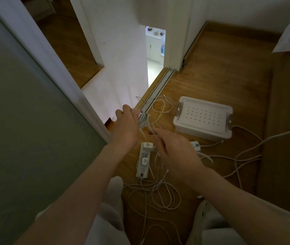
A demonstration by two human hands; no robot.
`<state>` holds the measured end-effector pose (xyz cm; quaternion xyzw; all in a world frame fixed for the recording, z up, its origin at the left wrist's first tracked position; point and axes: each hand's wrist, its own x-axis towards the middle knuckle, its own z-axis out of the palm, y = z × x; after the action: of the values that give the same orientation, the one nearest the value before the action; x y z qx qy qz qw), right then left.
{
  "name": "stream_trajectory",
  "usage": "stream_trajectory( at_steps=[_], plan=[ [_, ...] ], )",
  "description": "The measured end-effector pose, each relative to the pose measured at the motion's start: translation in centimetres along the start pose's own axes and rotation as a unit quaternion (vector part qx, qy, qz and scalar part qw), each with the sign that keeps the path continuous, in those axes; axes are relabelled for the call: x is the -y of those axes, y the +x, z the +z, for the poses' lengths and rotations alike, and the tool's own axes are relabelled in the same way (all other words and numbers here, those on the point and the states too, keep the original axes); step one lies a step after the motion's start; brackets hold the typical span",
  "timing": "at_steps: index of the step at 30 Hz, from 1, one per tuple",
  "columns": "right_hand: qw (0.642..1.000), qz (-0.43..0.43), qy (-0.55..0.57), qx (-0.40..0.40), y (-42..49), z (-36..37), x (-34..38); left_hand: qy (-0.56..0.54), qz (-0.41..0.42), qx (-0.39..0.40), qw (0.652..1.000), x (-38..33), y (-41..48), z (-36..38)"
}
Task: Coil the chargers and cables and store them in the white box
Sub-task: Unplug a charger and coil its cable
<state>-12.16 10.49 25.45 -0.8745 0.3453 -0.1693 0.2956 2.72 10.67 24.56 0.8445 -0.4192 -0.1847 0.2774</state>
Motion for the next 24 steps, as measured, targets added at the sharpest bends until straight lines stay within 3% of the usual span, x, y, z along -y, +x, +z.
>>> stream_trajectory(
  at_steps=[4,8,10,13,17,21,24],
  plan=[
    [0.997,0.000,-0.009,0.078,-1.0,1.6,0.8,-0.140,-0.032,0.014,0.989,-0.6,-0.2,0.4],
    [0.996,-0.005,-0.006,0.088,-1.2,2.3,0.4,-0.282,-0.124,0.044,0.950,-0.9,0.3,1.0],
    [0.993,-0.015,-0.027,0.117,-1.2,2.8,-0.1,-0.377,-0.180,0.068,0.906,-1.4,0.4,0.5],
    [0.983,-0.011,-0.052,0.174,-1.3,3.5,-0.6,-0.530,-0.223,0.130,0.808,-1.9,-0.2,-0.6],
    [0.982,0.022,-0.045,0.184,-0.4,2.7,-2.3,-0.611,-0.238,0.163,0.737,-1.9,-0.3,-1.2],
    [0.978,0.074,-0.043,0.192,0.8,1.4,-3.6,-0.599,-0.180,0.187,0.757,-1.6,-0.2,-1.8],
    [0.981,0.084,-0.072,0.158,1.8,-0.1,-4.7,-0.467,-0.126,0.172,0.858,-1.2,-0.3,-2.0]
  ],
)
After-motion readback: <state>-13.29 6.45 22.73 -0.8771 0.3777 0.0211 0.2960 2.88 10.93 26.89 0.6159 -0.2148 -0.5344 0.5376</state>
